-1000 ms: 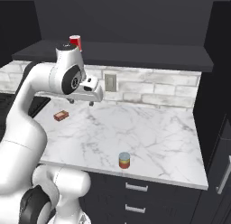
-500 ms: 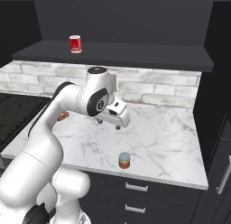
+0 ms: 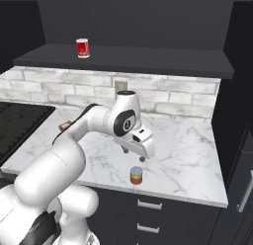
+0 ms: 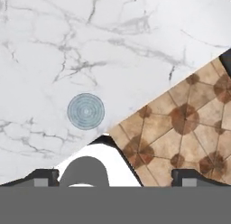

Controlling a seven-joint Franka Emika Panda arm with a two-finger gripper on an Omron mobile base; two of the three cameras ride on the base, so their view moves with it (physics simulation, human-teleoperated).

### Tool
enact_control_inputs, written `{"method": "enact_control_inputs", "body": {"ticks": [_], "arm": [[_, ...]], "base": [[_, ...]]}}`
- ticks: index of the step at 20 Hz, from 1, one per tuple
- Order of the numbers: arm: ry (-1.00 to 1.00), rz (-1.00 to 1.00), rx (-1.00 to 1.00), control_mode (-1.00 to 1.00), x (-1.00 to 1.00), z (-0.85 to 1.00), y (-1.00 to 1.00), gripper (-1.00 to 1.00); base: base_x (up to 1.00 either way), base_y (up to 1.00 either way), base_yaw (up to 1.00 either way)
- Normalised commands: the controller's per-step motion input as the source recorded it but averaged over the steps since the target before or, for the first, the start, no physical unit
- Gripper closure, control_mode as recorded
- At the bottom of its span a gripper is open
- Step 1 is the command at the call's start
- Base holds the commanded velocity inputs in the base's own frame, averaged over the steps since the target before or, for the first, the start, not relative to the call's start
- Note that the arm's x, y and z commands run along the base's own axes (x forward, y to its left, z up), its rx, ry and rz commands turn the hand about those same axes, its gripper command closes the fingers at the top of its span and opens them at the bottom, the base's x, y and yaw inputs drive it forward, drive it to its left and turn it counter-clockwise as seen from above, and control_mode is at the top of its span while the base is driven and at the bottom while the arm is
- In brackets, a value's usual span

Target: Restock the canned food cabinet by taking the new fresh canned food from the counter and placing it in the cabinet. Then, take the old canned food from the cabinet and place it on the counter.

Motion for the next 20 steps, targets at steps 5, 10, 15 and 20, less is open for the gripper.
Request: {"method": "enact_control_inputs", "body": {"ticks": [5,10,15,20], "arm": [[0.16,-0.12,0.00,-1.00,0.05,-0.68,0.00,-1.00],[0.06,-0.06,0.03,-1.00,0.02,-0.56,0.00,-1.00],[0.00,-0.01,0.05,-1.00,0.05,-0.38,0.00,-1.00],[0.00,0.00,0.00,-1.00,0.09,-0.11,0.00,-1.00]], "base": [[0.00,0.00,0.00],[0.00,0.00,0.00],[0.00,0.00,0.00],[0.00,0.00,0.00]]}}
